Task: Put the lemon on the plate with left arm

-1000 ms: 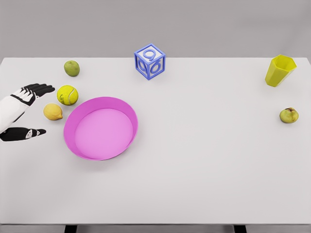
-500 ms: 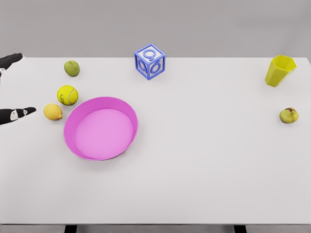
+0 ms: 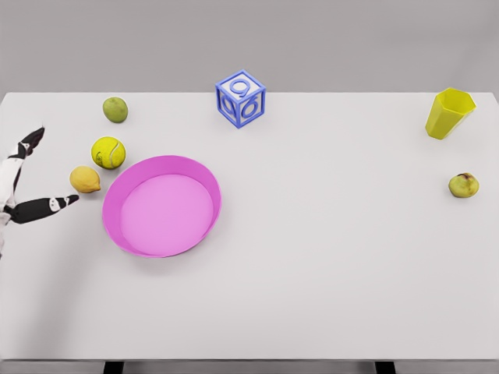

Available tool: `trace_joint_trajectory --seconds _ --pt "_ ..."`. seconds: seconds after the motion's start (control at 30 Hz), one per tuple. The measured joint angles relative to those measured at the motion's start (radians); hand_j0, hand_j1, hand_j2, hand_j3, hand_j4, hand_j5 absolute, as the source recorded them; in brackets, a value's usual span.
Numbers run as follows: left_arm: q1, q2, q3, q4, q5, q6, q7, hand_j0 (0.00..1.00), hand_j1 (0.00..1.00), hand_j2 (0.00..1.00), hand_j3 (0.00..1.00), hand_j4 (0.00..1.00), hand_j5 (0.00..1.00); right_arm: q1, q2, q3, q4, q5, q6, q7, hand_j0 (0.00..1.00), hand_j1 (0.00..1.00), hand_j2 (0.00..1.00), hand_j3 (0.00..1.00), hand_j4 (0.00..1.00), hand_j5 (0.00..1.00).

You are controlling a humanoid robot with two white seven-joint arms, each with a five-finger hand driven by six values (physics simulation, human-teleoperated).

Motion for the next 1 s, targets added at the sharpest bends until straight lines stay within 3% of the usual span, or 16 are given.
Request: trace_joint_trajectory --seconds 0.13,0.33,0.6,1.0 --pt "0.0 -0.012 -0.005 0.013 0.009 0.041 0.0 1.0 1.0 1.0 1.0 1.0 1.0 0.0 0.0 0.0 0.0 0.0 0.0 0.0 1.0 1.0 1.0 1.0 1.0 1.0" --pt "-0.023 -0.008 -0.029 0.074 0.098 0.064 0.001 1.0 1.0 1.0 1.0 1.0 1.0 0.0 0.0 0.0 0.0 0.0 0.0 0.0 1.0 1.0 1.0 1.0 1.0 1.0" --pt "-0.058 -0.003 -0.064 0.158 0.108 0.066 0.001 1.0 1.0 1.0 1.0 1.0 1.0 0.0 0.0 0.0 0.0 0.0 0.0 0.0 1.0 1.0 1.0 1.0 1.0 1.0" --pt "-0.083 0.042 -0.064 0.217 0.111 0.068 0.002 0.96 0.96 0.96 0.96 0.96 0.96 0.0 0.0 0.0 0.0 0.0 0.0 0.0 1.0 1.0 1.0 1.0 1.0 1.0"
